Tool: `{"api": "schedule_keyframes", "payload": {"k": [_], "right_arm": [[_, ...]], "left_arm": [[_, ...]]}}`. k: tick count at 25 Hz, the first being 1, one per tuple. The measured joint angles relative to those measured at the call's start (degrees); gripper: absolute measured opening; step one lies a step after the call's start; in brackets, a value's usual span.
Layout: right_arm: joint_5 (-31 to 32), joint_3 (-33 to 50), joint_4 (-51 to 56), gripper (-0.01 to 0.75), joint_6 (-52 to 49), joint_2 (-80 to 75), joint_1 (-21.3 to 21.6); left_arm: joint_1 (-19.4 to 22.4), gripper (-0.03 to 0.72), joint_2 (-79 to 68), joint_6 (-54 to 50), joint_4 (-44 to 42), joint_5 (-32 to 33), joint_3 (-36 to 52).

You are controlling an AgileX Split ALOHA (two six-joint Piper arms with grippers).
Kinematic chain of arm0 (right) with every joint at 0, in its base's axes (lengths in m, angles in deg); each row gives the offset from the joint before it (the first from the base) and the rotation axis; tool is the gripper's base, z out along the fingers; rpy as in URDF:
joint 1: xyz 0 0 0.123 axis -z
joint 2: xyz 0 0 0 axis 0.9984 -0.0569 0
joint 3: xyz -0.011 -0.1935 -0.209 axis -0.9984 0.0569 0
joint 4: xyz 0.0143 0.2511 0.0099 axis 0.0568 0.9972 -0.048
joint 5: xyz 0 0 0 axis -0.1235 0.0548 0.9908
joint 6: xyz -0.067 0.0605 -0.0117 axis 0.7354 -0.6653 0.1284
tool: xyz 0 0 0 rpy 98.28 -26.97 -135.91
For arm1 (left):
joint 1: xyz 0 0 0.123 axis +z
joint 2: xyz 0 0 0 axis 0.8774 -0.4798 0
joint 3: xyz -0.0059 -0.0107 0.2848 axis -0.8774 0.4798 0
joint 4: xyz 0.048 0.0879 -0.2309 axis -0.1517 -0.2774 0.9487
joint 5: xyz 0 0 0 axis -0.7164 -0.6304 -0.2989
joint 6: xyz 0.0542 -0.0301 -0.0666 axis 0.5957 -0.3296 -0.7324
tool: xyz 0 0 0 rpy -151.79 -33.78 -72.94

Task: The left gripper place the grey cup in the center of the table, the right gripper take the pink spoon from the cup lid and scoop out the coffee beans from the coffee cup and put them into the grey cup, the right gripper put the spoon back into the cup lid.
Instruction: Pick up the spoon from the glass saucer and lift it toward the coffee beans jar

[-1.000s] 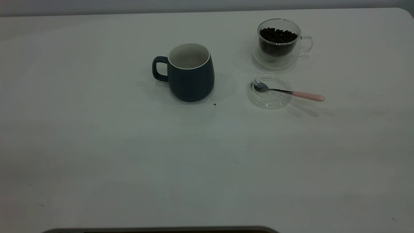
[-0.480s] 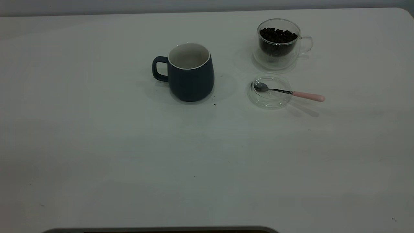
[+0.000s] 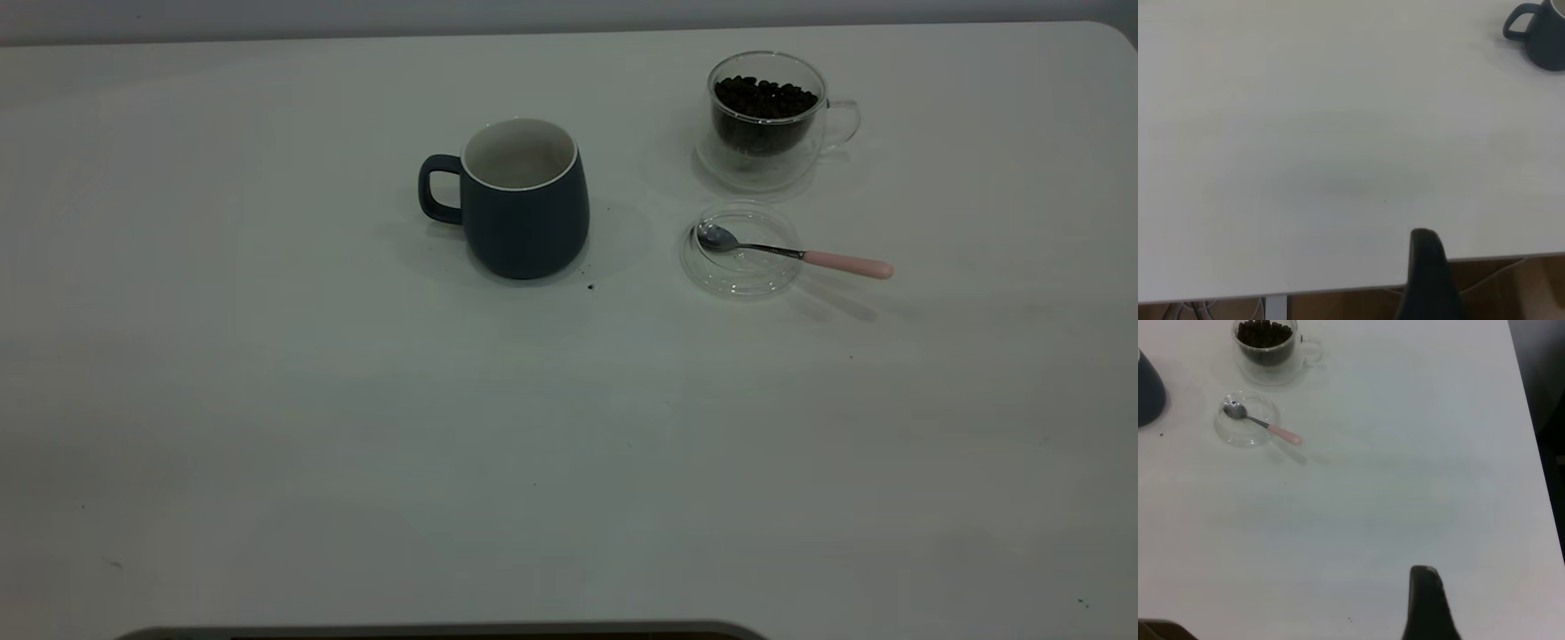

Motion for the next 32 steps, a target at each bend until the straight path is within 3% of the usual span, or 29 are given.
{"api": "schedule_keyframes", "payload": {"k": [21, 26, 32], "right_arm": [[-1.37, -1.87, -0.84, 0.531, 0.34, -1.89, 0.00], [-3.01, -10.78, -0.42, 0.543, -1.47, -17.21, 0.00], [-6.57, -21.73, 7.39, 0.573, -1.34, -40.89, 0.00]], "left_arm": [[0.00, 0.565, 0.00, 0.00, 0.00, 0.00, 0.00], [0.00, 0.565, 0.00, 0.00, 0.00, 0.00, 0.00], [0.00, 0.565, 0.00, 0.00, 0.00, 0.00, 0.00]]}}
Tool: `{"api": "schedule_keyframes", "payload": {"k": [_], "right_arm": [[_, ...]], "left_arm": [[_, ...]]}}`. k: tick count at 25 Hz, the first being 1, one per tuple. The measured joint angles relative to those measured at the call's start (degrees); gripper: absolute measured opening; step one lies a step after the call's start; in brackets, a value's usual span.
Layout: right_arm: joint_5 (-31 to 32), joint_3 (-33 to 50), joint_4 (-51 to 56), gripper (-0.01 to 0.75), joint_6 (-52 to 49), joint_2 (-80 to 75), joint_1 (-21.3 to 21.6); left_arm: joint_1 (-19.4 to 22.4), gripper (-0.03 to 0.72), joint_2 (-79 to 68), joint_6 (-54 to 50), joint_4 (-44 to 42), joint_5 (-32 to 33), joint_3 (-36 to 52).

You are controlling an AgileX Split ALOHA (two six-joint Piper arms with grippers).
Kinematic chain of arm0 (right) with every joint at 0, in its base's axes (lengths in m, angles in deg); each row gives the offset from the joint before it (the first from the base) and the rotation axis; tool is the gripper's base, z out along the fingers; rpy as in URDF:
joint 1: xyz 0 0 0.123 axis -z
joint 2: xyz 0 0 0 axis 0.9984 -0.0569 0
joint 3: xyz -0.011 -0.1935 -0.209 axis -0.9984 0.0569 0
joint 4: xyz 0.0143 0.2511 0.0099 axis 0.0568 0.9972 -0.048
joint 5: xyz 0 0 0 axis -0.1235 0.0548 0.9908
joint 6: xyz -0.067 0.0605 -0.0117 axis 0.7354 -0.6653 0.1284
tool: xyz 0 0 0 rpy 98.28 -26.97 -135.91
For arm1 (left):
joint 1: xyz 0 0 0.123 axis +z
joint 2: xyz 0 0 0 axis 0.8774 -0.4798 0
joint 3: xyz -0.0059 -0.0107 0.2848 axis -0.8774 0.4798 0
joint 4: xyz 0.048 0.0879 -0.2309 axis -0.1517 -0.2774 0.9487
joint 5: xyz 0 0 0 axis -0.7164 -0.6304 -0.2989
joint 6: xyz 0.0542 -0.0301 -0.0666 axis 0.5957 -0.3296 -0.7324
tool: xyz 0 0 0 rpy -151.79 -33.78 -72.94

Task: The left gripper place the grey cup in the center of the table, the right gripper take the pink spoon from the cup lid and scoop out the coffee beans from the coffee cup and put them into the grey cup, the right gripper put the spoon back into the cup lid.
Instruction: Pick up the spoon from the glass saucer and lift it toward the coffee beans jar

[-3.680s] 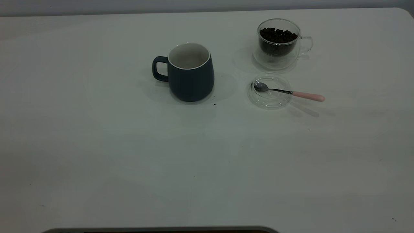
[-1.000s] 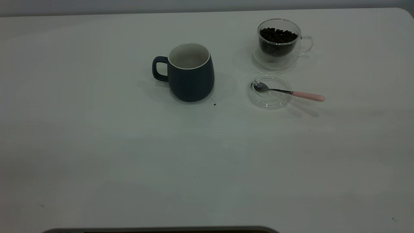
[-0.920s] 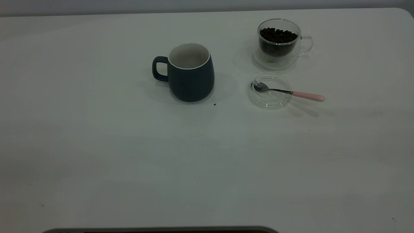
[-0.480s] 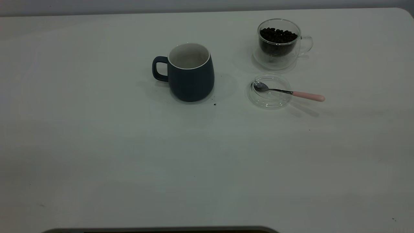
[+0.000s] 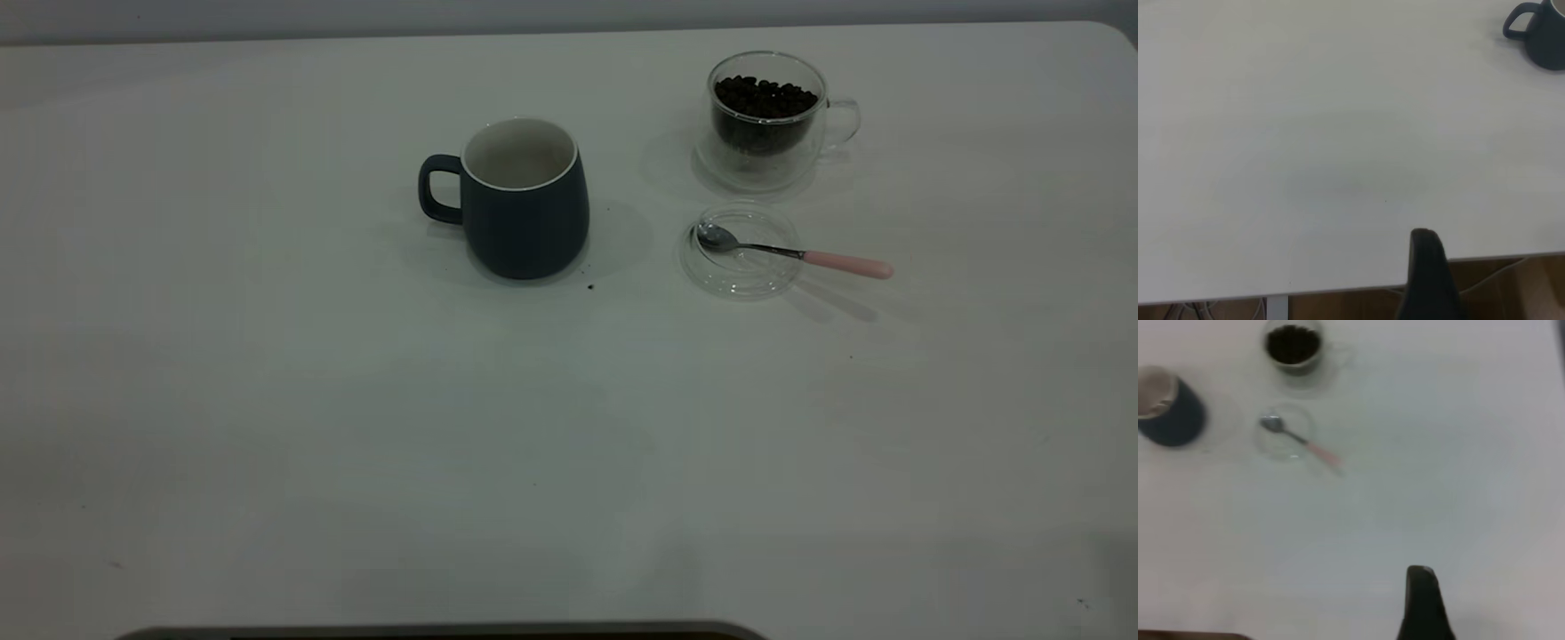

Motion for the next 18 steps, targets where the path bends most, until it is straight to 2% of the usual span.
{"api": "schedule_keyframes", "payload": {"k": [7, 14, 18], "right_arm": [[-10.49, -2.98, 18.55, 0.639, 7.97, -19.48, 0.00], [-18.20, -2.98, 32.10, 0.652, 11.92, -35.77, 0.00], [-20.34, -3.02, 40.38, 0.652, 18.58, -44.16, 1.02]], "left_arm": [[0.00, 0.565, 0.00, 0.00, 0.00, 0.00, 0.00], [0.00, 0.565, 0.00, 0.00, 0.00, 0.00, 0.00], [0.00, 0.565, 0.00, 0.00, 0.05, 0.00, 0.00]]}}
